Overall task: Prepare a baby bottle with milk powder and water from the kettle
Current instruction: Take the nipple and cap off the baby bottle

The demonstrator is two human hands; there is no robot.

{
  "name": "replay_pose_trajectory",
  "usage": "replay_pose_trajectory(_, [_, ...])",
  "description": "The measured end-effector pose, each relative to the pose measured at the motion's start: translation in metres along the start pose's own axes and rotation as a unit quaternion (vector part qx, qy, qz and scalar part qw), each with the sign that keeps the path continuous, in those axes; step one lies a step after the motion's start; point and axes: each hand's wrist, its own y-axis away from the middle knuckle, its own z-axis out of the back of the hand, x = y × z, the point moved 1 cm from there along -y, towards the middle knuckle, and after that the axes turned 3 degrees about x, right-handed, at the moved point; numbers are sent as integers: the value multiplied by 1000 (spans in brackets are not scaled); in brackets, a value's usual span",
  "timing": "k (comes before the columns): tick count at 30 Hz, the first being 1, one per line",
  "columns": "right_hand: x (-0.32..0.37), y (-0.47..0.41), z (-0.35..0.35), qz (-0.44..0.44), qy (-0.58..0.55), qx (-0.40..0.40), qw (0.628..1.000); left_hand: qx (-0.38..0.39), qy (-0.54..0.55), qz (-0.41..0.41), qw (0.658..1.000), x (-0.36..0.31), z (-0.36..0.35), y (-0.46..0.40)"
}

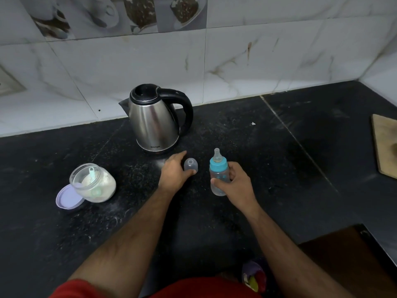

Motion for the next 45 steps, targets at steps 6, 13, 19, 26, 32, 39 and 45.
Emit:
replay_pose_trajectory(6, [10, 5, -5, 19, -42, 34, 998, -65, 173, -61, 981, -32, 28, 30])
replay_pose_trajectory(13, [43, 15, -23, 82, -166, 175, 967, 222, 325, -78, 916, -62, 64, 50])
replay_pose_trajectory(19, [62, 24, -39, 72, -150, 296, 941, 222, 410, -89, 880, -73, 88, 57])
replay_pose_trajectory(26, [74, 25, -52, 113, 25, 184, 976, 147, 402, -59, 902, -74, 94, 62])
replay_pose_trajectory(32, [69, 26, -68, 147, 209, 16, 967, 47, 412, 4, 910, -73, 86, 67])
replay_pose_trajectory(39, [61, 14, -66, 99, 231, 44, 967, 36, 429, 88, 898, -63, 73, 63])
replay_pose_trajectory(45, [69, 11, -50, 96, -25, 249, 964, 210, 477, -43, 852, -37, 102, 62])
